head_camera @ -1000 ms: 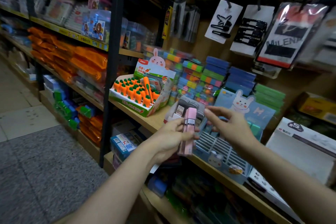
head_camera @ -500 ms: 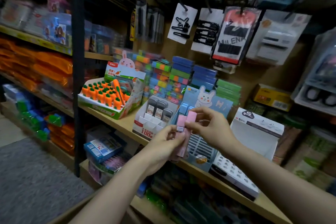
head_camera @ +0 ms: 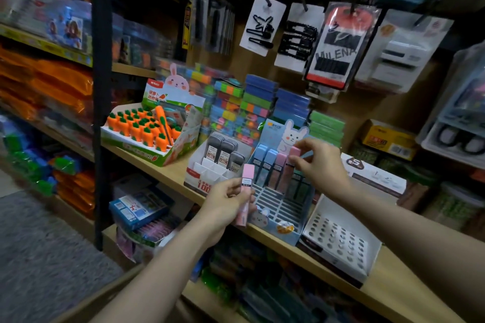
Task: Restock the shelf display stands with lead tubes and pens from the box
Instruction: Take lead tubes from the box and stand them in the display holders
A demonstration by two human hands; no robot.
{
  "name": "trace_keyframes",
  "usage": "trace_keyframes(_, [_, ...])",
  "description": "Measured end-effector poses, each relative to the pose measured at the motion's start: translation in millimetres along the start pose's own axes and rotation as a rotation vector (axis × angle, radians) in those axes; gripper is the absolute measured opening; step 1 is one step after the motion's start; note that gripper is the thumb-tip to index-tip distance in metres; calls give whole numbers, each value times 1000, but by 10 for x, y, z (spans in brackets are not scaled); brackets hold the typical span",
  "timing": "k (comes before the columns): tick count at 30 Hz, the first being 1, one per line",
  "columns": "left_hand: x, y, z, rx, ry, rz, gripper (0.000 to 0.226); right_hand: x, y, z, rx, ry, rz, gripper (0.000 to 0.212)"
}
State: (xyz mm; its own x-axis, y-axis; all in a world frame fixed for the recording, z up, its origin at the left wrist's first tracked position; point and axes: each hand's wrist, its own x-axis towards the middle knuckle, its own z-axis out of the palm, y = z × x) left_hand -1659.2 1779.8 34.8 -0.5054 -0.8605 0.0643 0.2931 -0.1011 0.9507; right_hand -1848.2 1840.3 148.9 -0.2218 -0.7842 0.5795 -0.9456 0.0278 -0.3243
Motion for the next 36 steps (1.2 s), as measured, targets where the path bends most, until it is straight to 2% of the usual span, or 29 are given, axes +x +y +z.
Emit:
trace_keyframes(9, [-40,46,-61,-80,43,32,19,55,9,322,30,38,69,18])
trace_keyframes(14, [-24,44,-58,-51,66,36,28,54,8,413,98,1,155,16])
trace_keyframes(21, [-39,30,-18,-38,49,46,24,-116,4,632,83,107,189,21])
trace_keyframes(24, [-50,31,-15,56,64,29,33,-121,19,573,79,55,197,32])
trace_keyframes(27, [-77,57,2,133,87,56,33,-165,9,449,170,51,244,50])
trace_keyframes(30, [-116,100,29,242,87,159,25,-259,-88,312,284,25,230,38])
trace_keyframes(33, [-159,125,79,310,49,220,21,-373,-247,200,581,-137,193,31])
trace_keyframes(36, [-228,140,169,312,-20,246,20,-437,-354,120,489,-237,62,27])
